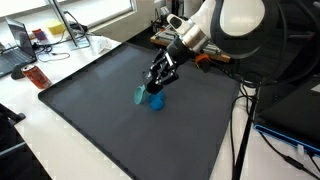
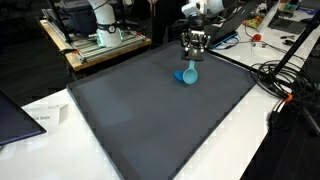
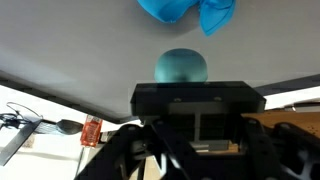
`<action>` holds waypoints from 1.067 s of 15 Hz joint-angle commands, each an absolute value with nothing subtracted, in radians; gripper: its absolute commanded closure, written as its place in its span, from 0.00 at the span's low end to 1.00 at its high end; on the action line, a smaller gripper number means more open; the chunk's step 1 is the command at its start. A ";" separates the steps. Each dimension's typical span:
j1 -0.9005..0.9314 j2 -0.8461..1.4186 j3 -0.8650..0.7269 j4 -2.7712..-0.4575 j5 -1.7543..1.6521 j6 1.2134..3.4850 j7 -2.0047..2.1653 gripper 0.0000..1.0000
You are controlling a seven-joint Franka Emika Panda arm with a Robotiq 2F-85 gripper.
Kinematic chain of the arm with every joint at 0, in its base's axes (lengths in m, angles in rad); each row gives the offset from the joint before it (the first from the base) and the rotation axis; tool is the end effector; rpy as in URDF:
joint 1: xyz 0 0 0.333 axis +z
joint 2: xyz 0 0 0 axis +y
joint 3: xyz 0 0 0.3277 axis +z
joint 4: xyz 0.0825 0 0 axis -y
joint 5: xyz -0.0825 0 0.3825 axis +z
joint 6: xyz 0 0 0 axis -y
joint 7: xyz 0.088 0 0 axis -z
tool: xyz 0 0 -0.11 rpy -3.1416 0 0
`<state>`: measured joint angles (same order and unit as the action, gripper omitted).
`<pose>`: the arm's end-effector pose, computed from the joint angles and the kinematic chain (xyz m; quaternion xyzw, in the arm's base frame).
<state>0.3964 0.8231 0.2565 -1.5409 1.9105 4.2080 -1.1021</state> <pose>0.5469 0.2126 0.2514 0.8674 -0.3051 0.3515 0.1761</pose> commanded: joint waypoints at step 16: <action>0.578 0.930 0.064 -1.481 1.974 4.234 -1.096 0.72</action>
<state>0.5430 0.9297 0.0986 -1.5250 1.8976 4.2156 -1.0532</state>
